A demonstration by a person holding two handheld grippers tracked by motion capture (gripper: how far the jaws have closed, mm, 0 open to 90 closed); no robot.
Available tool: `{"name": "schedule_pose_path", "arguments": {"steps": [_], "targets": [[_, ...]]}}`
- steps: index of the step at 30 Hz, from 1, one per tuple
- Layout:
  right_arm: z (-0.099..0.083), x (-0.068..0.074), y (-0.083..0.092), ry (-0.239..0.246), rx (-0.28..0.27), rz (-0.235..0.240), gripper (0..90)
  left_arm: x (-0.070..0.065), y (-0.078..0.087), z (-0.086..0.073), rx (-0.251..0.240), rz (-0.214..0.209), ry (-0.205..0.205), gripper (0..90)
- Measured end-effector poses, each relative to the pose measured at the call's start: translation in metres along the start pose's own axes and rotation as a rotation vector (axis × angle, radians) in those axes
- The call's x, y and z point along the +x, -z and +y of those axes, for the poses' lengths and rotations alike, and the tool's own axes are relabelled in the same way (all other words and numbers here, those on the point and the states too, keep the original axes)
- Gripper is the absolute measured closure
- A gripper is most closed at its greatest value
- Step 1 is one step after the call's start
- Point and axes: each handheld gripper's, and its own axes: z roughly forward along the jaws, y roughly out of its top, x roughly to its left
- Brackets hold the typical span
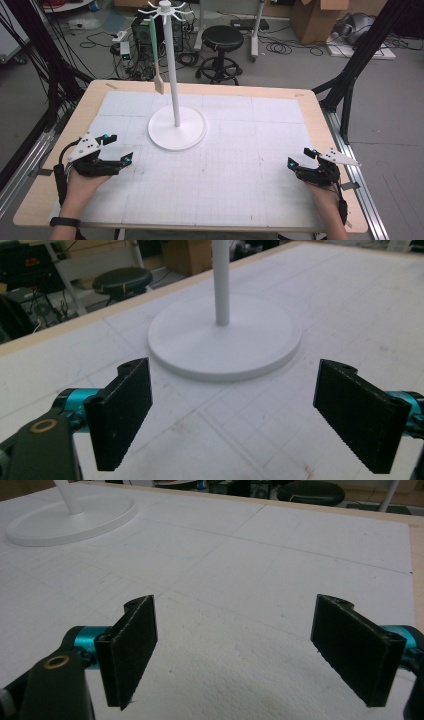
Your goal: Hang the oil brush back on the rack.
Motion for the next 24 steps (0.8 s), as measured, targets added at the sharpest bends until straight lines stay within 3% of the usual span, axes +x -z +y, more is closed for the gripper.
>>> {"name": "schedule_pose_path", "arguments": {"steps": [4,7,24], "targets": [[0.0,0.0,0.001,-0.006,0.001,0.0,18.1,0.005,0.003,-0.014,0.02,0.023,0.001,16.4],[-0.001,0.0,0.001,0.003,0.003,-0.005,18.1,0.011,0.008,-0.022,0.016,0.041,0.026,16.4],[-0.001,-0.002,0.005,-0.005,-0.002,-0.028,18.1,0.014,0.012,-0.023,-0.013,0.04,0.064,16.3]]}}
